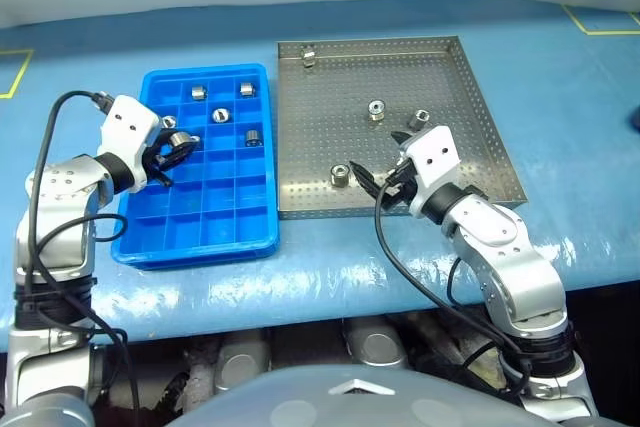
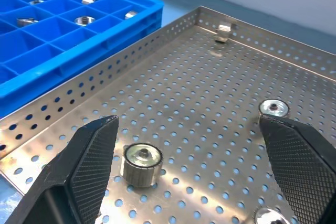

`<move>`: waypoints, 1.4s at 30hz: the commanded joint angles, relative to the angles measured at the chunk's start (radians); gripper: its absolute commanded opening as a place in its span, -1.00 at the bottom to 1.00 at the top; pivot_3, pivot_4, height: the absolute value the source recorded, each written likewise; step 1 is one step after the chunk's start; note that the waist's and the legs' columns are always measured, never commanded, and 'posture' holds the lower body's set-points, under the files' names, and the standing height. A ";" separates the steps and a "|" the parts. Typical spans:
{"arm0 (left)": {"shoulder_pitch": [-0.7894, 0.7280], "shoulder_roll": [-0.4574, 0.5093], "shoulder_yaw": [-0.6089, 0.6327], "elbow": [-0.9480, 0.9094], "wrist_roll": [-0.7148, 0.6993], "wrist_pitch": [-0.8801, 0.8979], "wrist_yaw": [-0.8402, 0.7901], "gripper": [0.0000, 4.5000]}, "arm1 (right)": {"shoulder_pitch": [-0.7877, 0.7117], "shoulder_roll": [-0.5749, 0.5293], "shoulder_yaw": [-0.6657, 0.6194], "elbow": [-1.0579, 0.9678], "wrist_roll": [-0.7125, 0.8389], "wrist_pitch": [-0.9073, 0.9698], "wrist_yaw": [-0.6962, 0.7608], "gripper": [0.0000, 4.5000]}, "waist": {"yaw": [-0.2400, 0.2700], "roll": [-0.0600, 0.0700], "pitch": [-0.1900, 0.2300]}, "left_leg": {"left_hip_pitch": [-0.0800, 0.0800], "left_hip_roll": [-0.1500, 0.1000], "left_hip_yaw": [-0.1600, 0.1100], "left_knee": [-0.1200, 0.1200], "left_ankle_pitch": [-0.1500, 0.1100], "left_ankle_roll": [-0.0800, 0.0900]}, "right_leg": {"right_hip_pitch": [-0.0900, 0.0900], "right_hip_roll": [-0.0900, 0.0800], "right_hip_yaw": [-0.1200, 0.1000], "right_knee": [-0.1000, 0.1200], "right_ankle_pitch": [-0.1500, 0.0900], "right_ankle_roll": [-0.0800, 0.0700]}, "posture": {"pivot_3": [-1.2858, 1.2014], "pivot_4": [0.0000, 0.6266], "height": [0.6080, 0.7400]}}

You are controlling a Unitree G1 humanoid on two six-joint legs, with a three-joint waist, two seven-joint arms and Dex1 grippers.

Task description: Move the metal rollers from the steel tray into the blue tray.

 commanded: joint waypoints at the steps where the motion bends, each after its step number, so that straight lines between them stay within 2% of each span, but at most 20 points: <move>1: 0.016 0.020 0.056 -0.005 0.004 0.018 0.079 -0.36 | -0.018 0.000 -0.002 -0.017 0.008 0.001 0.005 1.00 | 0.012 0.000 0.000 | 0.000 0.000 0.000 0.000 0.000 0.000 | 0.000 0.000 0.000 0.000 0.000 0.000 | -0.02 -0.52 1.00; 6: 0.041 0.021 0.027 0.013 -0.001 0.042 0.125 -0.36 | -0.026 0.004 0.008 -0.011 0.011 0.004 0.009 1.00 | 0.027 0.000 0.000 | 0.000 0.000 0.000 0.000 0.000 0.000 | 0.000 0.000 0.000 0.000 0.000 0.000 | -0.02 -0.52 1.00; 13: 0.003 -0.007 -0.035 0.039 -0.016 0.069 0.170 -0.36 | -0.029 0.013 0.019 -0.005 0.010 0.002 0.002 1.00 | 0.038 0.000 0.000 | 0.000 0.000 0.000 0.000 0.000 0.000 | 0.000 0.000 -0.001 0.000 0.000 0.000 | -0.02 -0.52 1.00; 22: -0.026 0.014 -0.019 0.058 -0.029 0.089 0.230 0.90 | -0.021 0.008 0.009 -0.015 0.000 0.004 -0.016 1.00 | 0.037 -0.001 0.000 | 0.000 0.000 0.000 -0.001 0.000 0.000 | 0.000 0.000 -0.001 -0.001 0.000 -0.001 | -0.04 -0.52 1.00; 26: -0.037 -0.005 -0.004 0.033 -0.089 0.066 0.211 0.90 | -0.020 0.006 0.004 -0.015 -0.005 0.001 -0.022 1.00 | 0.037 -0.001 0.000 | 0.000 0.000 0.000 -0.001 0.000 0.000 | 0.000 0.000 -0.001 -0.001 0.000 -0.001 | -0.04 -0.52 1.00; 31: -0.051 -0.056 -0.001 -0.034 -0.231 0.052 0.135 0.90 | -0.023 -0.002 0.009 -0.011 -0.018 0.002 -0.027 1.00 | 0.038 -0.001 0.000 | -0.001 0.000 0.000 -0.001 0.000 0.000 | 0.000 -0.001 -0.001 -0.001 0.000 -0.001 | -0.05 -0.52 1.00; 38: -0.106 -0.081 -0.131 -0.093 -0.331 0.039 0.024 0.90 | 0.002 -0.011 -0.009 -0.027 -0.021 0.008 -0.035 1.00 | 0.034 -0.001 0.000 | -0.001 0.000 0.000 -0.002 0.000 0.000 | 0.000 -0.001 -0.001 -0.002 0.000 -0.001 | -0.07 -0.52 1.00; 42: -0.174 -0.125 -0.238 -0.027 -0.291 0.003 0.035 0.90 | 0.025 -0.014 -0.021 -0.036 -0.032 0.013 -0.051 1.00 | 0.027 -0.001 0.000 | -0.001 -0.001 0.001 -0.001 0.000 0.000 | 0.000 -0.001 0.000 -0.002 0.000 -0.001 | -0.10 -0.52 1.00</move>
